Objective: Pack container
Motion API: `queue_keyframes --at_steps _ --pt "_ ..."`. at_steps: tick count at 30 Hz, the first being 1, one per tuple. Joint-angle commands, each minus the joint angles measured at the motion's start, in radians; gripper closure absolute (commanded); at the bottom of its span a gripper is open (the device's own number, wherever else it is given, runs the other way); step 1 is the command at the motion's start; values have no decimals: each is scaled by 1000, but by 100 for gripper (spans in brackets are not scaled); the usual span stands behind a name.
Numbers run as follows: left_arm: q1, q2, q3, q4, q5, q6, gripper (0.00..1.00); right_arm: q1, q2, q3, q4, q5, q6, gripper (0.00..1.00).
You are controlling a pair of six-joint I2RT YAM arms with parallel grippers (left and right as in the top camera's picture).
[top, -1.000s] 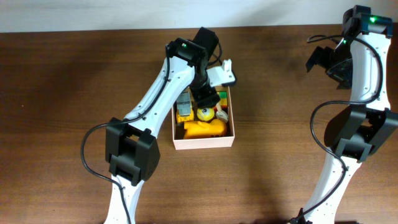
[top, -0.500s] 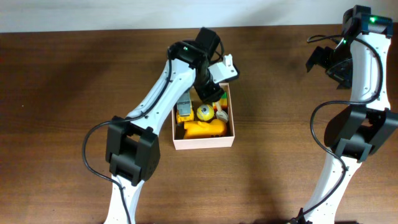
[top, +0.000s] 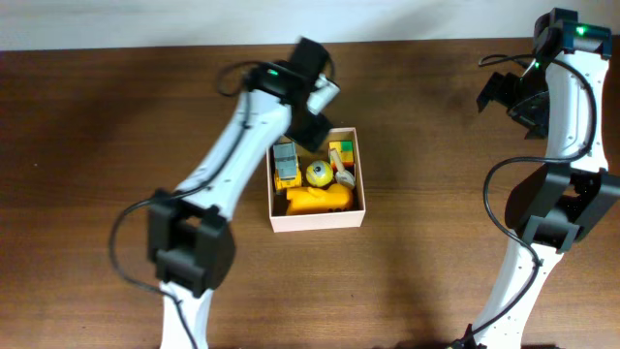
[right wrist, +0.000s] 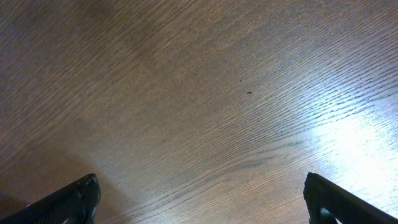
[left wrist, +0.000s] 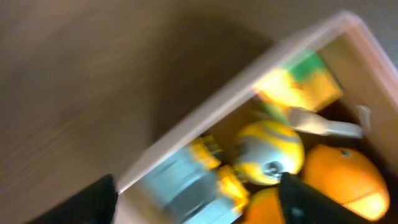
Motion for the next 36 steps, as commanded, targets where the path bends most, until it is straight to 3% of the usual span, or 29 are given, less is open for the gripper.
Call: queue_keyframes --at_steps 1,7,15,29,32,36 --pt "84 -121 6 -5 -148 -143 1 3 3 -2 3 -5 9 1" --pt "196 -153 6 -44 -382 -142 1 3 3 -2 3 -5 9 1" --pt "281 -151 5 -52 -381 -142 1 3 3 -2 3 -5 9 1" --pt "280 -151 5 -57 -378 -136 1 3 3 -2 3 -5 9 1" --pt "280 -168 5 -105 -341 -136 1 3 3 -2 3 -5 9 1" --pt "283 -260 -3 -40 -273 -136 1 3 3 -2 3 -5 9 1"
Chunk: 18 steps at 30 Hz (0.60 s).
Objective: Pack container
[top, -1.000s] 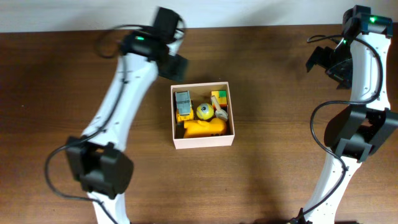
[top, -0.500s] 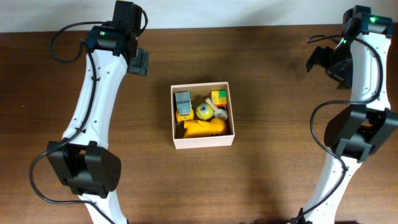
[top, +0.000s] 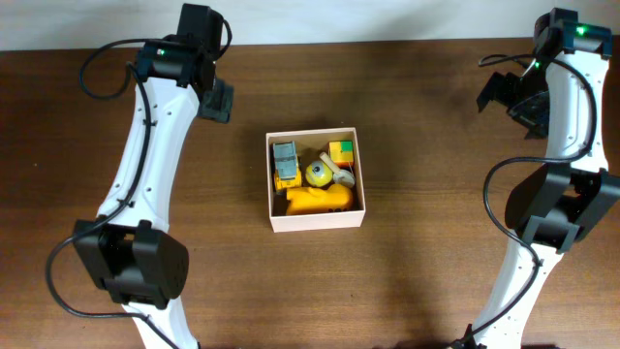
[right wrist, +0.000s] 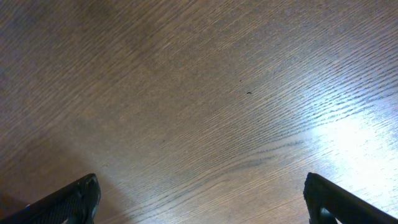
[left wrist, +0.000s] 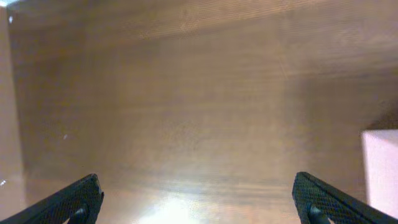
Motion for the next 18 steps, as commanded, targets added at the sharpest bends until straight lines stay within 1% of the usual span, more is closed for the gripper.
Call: queue_keyframes --at_steps 1,5,9,11,15,18 --pt "7 -135 -7 80 77 -10 1 3 3 -2 3 -5 9 1" --pt "31 -276 -58 261 174 -10 1 3 3 -2 3 -5 9 1" --pt "79 -438 -186 449 311 -9 1 3 3 -2 3 -5 9 1" --pt "111 -529 -285 545 387 9 1 3 3 -2 3 -5 9 1" --pt "177 -700 -505 709 528 86 1 3 3 -2 3 -5 9 1" --pt "209 -821 -690 832 567 106 1 3 3 -2 3 -5 9 1"
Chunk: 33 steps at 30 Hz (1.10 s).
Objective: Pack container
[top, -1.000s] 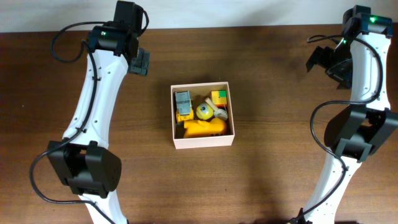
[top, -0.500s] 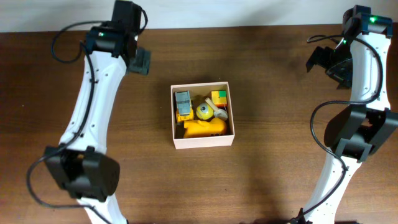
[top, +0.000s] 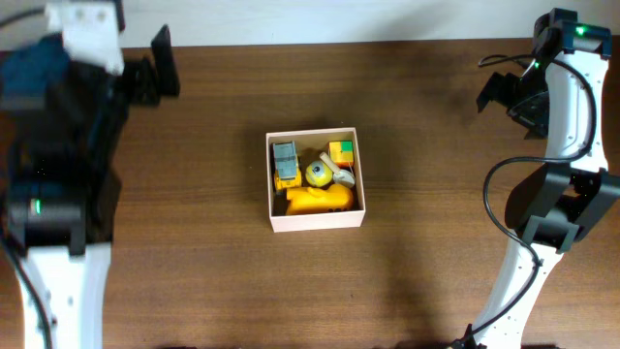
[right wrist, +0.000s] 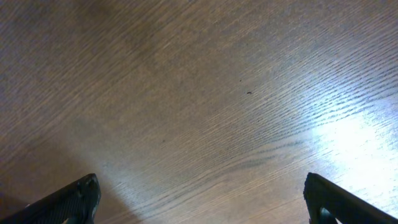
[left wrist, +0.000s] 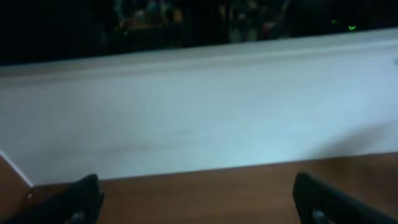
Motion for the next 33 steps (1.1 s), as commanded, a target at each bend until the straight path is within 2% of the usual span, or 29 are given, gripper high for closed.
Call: queue_keyframes --at_steps 1,8,18,24,33 --pt "29 -102 -223 101 122 55 1 3 3 -2 3 -5 9 1" --pt "30 -375 -683 397 118 82 1 3 3 -2 3 -6 9 1" --pt "30 -742 -1224 688 119 81 1 3 3 -2 3 -6 9 1" --pt "30 -922 -1413 745 119 81 1 3 3 -2 3 -5 9 1" --pt "29 -1077 -1512 703 118 81 1 3 3 -2 3 -6 9 1"
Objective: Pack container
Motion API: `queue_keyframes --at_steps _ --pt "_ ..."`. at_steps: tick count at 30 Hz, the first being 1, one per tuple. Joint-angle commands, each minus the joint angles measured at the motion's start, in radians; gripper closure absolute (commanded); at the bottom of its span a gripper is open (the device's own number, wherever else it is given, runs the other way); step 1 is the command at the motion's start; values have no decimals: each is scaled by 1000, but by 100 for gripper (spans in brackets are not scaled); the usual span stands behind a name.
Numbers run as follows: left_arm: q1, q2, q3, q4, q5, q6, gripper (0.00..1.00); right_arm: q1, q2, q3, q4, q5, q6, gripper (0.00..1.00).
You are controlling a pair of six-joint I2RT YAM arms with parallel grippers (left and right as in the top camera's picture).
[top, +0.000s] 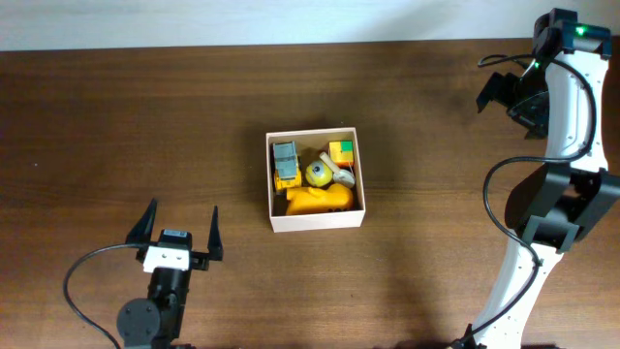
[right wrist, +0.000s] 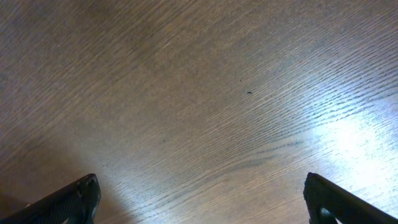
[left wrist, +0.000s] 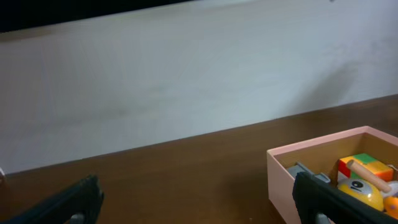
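Note:
The pale pink box (top: 317, 221) sits mid-table, holding a grey-and-yellow truck (top: 284, 162), a yellow ball (top: 318, 174), an orange toy (top: 320, 200) and a green-yellow block (top: 340, 151). My left gripper (top: 179, 225) is at the front left of the table, open and empty, well to the left of the box. Its wrist view shows the box (left wrist: 305, 171) at the right edge and nothing between the fingers (left wrist: 74, 199). My right gripper (top: 496, 94) hangs at the far right, open over bare wood (right wrist: 199, 112).
A white wall (left wrist: 186, 81) runs along the table's far edge. Brown tabletop (top: 116, 126) surrounds the box. The right arm's column (top: 542, 223) stands at the right side, and the left arm's base (top: 145, 315) at the front left.
My left arm was raised high at the far-left back, near the camera, facing the wall. Now it is folded low at the front left, with the box in its wrist view. The right arm has not moved.
My left gripper was open right over the box's back-left corner. It was then over bare table at the back left, then lifted high at the far left, and now rests at the front left. The box's contents and the right arm look unchanged throughout.

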Motion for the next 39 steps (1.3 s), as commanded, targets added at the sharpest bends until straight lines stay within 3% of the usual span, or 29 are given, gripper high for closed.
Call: queue_keyframes --at_steps 1,14,39 --pt "3 -56 -23 -35 13 17 1 3 3 -2 3 -5 9 1" --pt "3 -204 -35 -337 -35 17 1 3 3 -2 3 -5 9 1" --pt "3 -203 -35 -336 -47 16 1 3 3 -2 3 -5 9 1"
